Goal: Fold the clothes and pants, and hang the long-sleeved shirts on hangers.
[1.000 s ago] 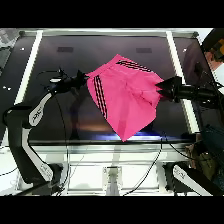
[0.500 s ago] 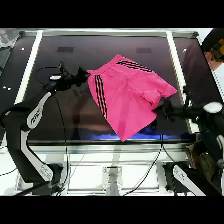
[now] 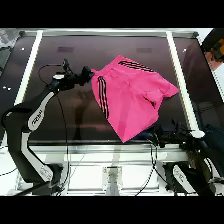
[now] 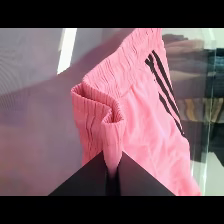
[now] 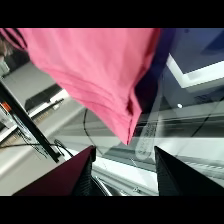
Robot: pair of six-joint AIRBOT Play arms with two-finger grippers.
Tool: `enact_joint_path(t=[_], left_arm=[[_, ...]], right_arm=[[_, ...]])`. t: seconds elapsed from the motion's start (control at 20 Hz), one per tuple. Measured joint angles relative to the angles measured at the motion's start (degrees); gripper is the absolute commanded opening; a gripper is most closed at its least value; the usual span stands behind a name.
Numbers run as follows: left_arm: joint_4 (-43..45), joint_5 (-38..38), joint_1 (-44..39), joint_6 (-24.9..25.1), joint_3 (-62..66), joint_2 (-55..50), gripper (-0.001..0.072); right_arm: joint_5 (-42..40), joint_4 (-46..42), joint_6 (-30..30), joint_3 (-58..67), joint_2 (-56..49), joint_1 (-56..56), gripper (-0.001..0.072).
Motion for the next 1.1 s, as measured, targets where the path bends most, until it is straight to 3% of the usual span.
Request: enact_joint_path(t=[0.3, 0.45, 0.8, 1.1], left_arm=[[-0.02, 0.04, -0.63, 0.04, 0.00, 0.00, 0.0021], [-0.02, 0.02, -0.70, 0.04, 0.00, 0.00, 0.0022], [-0.02, 0.02, -0.70, 0.04, 0.00, 0.00, 0.0022], [0.00, 0.02, -0.70, 0.07, 0.00, 0.00, 0.0022]], right_arm=[[-6.95, 1.27, 2.75, -1.49, 0.26, 0.00, 0.0414], [-9.62, 1.29, 4.04, -1.62, 0.28, 1.05, 0.0318], [-18.40, 3.15, 7.06, -1.66, 0.26, 11.52, 0.0322], [-23.78, 4.26, 7.69, -1.66, -0.35, 14.08, 0.0319]])
